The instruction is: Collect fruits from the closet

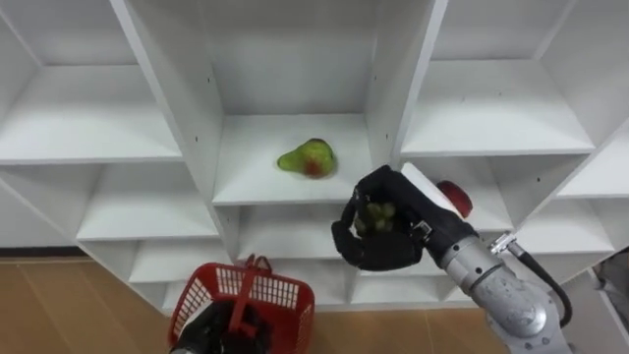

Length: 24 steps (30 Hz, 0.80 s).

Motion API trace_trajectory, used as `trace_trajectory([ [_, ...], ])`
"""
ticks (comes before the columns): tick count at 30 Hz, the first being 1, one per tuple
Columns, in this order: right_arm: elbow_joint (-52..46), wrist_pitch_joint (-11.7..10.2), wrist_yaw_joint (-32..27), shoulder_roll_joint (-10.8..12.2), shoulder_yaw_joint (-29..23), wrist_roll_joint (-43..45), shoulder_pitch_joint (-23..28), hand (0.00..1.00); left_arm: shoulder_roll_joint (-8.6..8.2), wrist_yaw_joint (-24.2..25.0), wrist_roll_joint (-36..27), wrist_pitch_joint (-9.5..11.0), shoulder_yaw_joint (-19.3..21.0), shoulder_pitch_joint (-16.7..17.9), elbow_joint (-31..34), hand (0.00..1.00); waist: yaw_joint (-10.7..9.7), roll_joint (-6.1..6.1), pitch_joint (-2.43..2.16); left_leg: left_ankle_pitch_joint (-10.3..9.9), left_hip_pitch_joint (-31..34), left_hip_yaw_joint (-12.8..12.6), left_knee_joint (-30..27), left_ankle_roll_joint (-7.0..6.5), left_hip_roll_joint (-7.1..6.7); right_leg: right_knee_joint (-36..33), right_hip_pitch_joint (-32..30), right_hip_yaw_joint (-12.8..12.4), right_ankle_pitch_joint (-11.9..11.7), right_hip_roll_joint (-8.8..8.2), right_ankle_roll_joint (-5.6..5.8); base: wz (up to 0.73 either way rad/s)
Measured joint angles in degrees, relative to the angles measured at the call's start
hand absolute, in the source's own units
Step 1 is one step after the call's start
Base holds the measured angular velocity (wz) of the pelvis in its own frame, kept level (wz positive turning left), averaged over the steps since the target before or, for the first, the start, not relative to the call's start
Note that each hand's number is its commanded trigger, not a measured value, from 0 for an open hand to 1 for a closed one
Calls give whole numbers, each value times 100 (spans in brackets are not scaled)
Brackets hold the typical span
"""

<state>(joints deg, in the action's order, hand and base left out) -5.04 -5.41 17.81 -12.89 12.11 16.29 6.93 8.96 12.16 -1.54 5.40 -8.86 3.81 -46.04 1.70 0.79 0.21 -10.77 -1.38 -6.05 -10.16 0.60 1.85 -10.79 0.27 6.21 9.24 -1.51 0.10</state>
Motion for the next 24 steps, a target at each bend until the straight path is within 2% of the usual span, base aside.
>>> trace_trajectory([
  [5, 35, -3, 7, 0, 35, 8, -1, 100, -16, 6, -2, 0, -89, -1, 11, 100, -3, 4, 10, 0, 19, 2, -2, 0, 0, 12, -17, 5, 1, 1, 0, 0],
  [10, 539, -95, -111, -10, 130, 33, -20, 100, 72, -4, -27, 11, -194, 0, 352, 100, 14, 26, 32, 0, 203, 24, -94, 0, -2, -9, -150, 17, -2, -8, -3, 1],
  [12, 817, -102, -163, -15, 248, 209, -32, 100, 129, 53, -32, 156, -269, -16, 560, 100, 31, 21, 37, 0, 329, 24, -146, 0, 1, -106, -306, 11, -1, -14, -3, 0],
  [15, 1089, -116, -216, -11, 257, 237, -75, 100, 131, 153, -49, 264, -313, -53, 726, 100, 36, 19, 43, 1, 546, 24, -197, -2, 1, -199, -543, 20, -1, -25, -4, -1],
  [24, 2073, -272, -520, -7, 466, 287, -480, 100, 190, 343, -342, 368, -595, -87, 1134, 100, 35, 9, 67, 2, 887, 29, -356, -3, 31, -220, -821, 46, -25, -17, -35, 0],
])
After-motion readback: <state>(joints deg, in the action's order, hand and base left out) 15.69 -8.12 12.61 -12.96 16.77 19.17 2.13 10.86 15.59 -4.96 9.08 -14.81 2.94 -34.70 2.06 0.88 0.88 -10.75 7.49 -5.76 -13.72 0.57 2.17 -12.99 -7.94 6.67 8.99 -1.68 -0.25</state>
